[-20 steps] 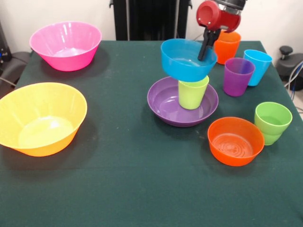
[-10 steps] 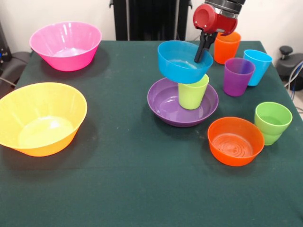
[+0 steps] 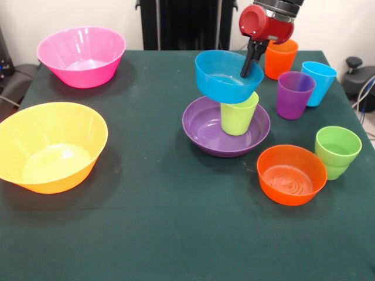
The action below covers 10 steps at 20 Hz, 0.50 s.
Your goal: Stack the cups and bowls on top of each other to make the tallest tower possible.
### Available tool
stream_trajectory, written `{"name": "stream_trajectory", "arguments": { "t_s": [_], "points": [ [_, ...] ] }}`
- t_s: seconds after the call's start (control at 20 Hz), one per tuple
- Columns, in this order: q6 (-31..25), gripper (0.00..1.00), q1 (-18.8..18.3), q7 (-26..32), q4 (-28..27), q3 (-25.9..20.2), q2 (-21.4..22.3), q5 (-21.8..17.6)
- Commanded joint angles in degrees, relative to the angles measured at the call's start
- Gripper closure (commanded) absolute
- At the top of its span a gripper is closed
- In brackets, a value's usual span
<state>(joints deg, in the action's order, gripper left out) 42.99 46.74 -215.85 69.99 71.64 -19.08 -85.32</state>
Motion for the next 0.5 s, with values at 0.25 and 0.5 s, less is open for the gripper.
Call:
{"name": "stream_trajectory", "arguments": {
  "t_s": [0.25, 0.5],
  "points": [
    [4.6, 1.0, 0.2, -12.4, -6.2, -9.7, 1.4, 2.1],
    [5.6, 1.0, 0.3, -10.2, -5.0, -10.7, 4.5, 3.0]
  ]
}}
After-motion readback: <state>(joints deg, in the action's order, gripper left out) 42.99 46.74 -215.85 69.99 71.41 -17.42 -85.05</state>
